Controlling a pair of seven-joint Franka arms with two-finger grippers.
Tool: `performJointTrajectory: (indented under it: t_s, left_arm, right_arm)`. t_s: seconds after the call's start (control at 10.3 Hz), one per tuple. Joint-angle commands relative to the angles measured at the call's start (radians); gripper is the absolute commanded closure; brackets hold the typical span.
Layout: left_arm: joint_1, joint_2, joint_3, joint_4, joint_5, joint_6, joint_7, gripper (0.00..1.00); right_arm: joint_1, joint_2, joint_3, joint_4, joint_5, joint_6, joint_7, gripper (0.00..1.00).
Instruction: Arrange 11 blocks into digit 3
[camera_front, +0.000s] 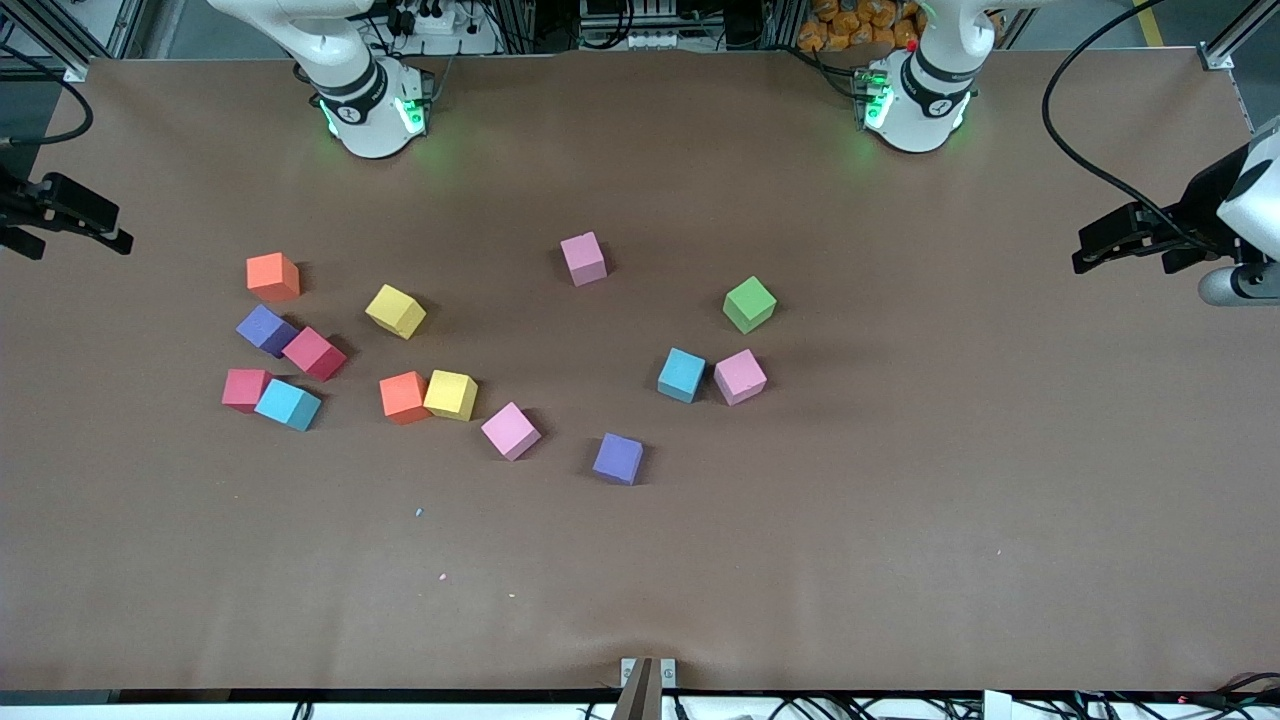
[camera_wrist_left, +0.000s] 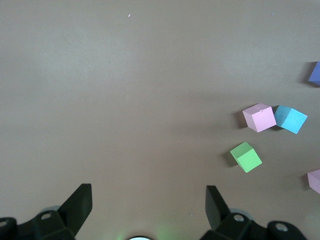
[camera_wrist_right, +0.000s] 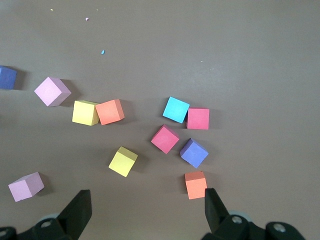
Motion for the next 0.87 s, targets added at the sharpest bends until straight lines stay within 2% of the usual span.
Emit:
performJointTrajectory:
  t_s: [0.0, 0.48, 0.68, 0.77]
  left_arm:
    - [-0.002, -0.005, -0.004, 0.002, 0.017, -0.011, -0.007, 0.0]
    - [-0.008, -0.005, -0.013, 0.004, 0.015, -0.005, -0.006, 0.0]
    - [-0.02, -0.005, -0.06, 0.001, 0.011, 0.004, -0.025, 0.0]
    - [-0.019, -0.001, -0.112, -0.007, 0.011, 0.018, -0.027, 0.0]
  right_arm:
    - [0.001, -0.002, 0.005, -0.001, -0.016, -0.003, -0.007, 0.0]
    - [0.0, 0.004, 0.005, -0.017, -0.014, -0.005, -0.007, 0.0]
    - [0.0, 0.001, 0.003, -0.024, -0.016, -0.005, -0.009, 0.0]
    - [-0.002, 0.001, 0.003, -0.024, -0.014, -0.005, -0.007, 0.0]
